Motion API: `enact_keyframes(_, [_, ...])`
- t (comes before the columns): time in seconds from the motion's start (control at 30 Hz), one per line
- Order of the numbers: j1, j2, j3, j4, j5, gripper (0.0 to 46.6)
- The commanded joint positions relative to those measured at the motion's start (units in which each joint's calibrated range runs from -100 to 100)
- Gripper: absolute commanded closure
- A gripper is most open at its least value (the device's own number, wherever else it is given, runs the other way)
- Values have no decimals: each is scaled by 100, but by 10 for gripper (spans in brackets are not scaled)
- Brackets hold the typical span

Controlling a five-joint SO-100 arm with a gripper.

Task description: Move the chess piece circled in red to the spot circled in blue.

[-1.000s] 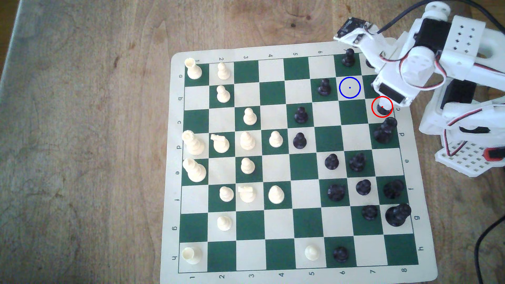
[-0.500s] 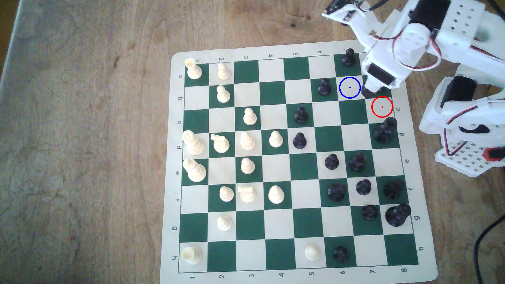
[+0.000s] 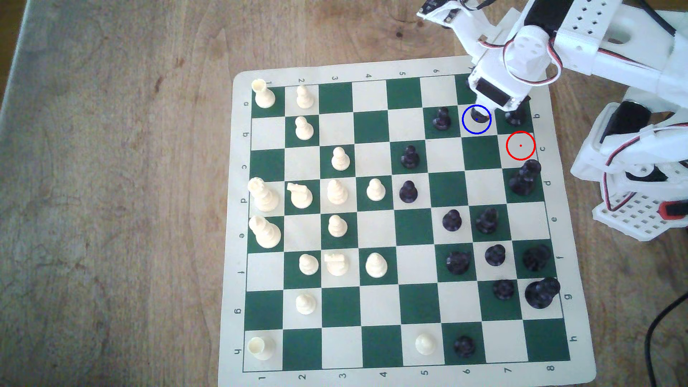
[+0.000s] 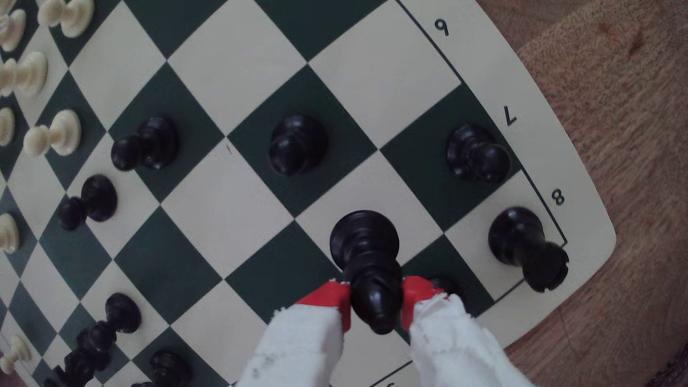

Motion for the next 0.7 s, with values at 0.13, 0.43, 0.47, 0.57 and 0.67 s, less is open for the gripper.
enact_keyframes(0.13, [33,188,75,-421,39,464])
enact_keyframes(0.43, [64,459,202,-650,93,464])
enact_keyframes(0.47, [72,468,220,-675,98,464])
enact_keyframes(0.57, [119,476,292,-732,142,464])
enact_keyframes(0.67, [174,485,329,-740,181,464])
